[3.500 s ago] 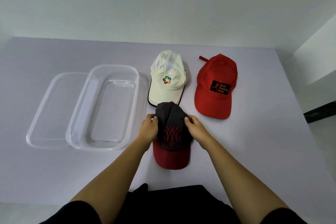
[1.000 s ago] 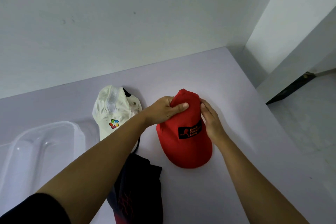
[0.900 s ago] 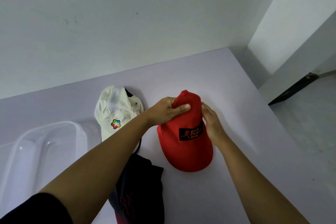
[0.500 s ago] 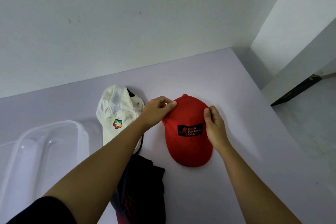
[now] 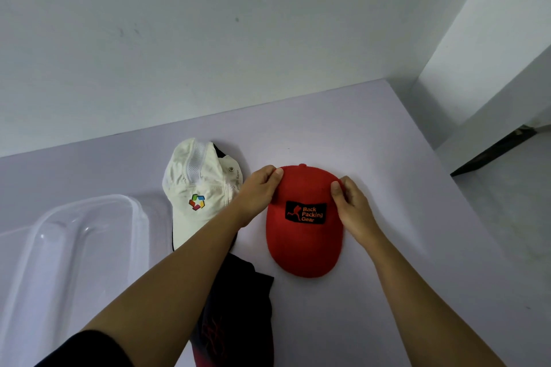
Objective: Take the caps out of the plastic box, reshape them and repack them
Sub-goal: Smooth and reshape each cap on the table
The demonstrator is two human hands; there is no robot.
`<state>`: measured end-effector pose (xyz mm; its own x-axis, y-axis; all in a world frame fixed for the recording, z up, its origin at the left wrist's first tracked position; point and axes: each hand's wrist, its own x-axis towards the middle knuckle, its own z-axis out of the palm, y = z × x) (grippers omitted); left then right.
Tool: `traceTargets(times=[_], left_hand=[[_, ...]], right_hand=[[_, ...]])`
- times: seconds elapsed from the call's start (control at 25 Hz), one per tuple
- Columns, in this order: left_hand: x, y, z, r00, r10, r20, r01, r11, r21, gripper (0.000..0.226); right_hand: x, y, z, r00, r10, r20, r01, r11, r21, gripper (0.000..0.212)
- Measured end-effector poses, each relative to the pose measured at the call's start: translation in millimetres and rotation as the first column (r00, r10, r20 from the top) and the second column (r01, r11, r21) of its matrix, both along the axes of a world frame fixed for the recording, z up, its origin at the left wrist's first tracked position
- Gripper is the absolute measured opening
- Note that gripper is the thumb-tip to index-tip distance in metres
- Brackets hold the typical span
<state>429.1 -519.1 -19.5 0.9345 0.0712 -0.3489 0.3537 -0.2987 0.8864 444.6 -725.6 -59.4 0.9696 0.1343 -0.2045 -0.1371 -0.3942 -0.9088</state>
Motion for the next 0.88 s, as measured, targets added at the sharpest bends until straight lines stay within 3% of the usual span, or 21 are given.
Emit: traceTargets(times=[0.12,0.24,0.36,0.44,0.52,0.6,0.68,0.76,0.8,0.88], left_hand=[[1,2,0,1.000,0.017,0.016,-0.019,0.979,0.201,0.038],[2,4,-4,0.997,0.075,-0.025,-0.070,0.983,0.170,0.032],[4,1,-4,0.991,0.125,-0.045,-0.118,0.984,0.134,0.027],[4,-1,-3,0.991,0.131,-0.009,-0.128,0.976,0.177,0.027],[2,-2,-2,0.991,0.127,0.041,-0.133,0.971,0.200,0.026],[2,-4,-2,0.990,0.119,0.070,-0.132,0.965,0.226,0.025],[1,-5,-3,0.990,0.111,0.089,-0.129,0.963,0.237,0.025],[0,-6,-4,0.989,0.103,0.108,-0.127,0.961,0.247,0.025],[0,-5,-5,0.989,0.100,0.109,-0.124,0.960,0.251,0.024],[0,-3,-6,0.992,0.109,0.065,-0.121,0.967,0.223,0.024]], right_hand=[[16,-5,1,0.995,0.006,0.101,0.021,0.966,-0.259,0.049],[25,-7,0,0.996,0.084,-0.008,-0.080,0.912,-0.403,0.048],[25,-5,6,0.965,0.143,-0.222,-0.181,0.970,-0.161,0.057],[24,-1,14,0.947,0.151,-0.284,-0.137,0.988,0.067,0.052],[25,1,20,0.951,0.084,-0.297,-0.045,0.990,0.135,0.044],[28,2,14,0.964,0.002,-0.267,0.010,0.999,0.044,0.050],[33,3,10,0.978,-0.011,-0.207,-0.036,0.975,-0.219,0.059],[36,4,9,0.993,0.025,-0.120,-0.081,0.865,-0.496,0.058],[35,3,8,0.996,0.045,-0.083,-0.082,0.841,-0.535,0.056],[34,-3,2,0.994,0.074,-0.079,-0.101,0.898,-0.429,0.055]])
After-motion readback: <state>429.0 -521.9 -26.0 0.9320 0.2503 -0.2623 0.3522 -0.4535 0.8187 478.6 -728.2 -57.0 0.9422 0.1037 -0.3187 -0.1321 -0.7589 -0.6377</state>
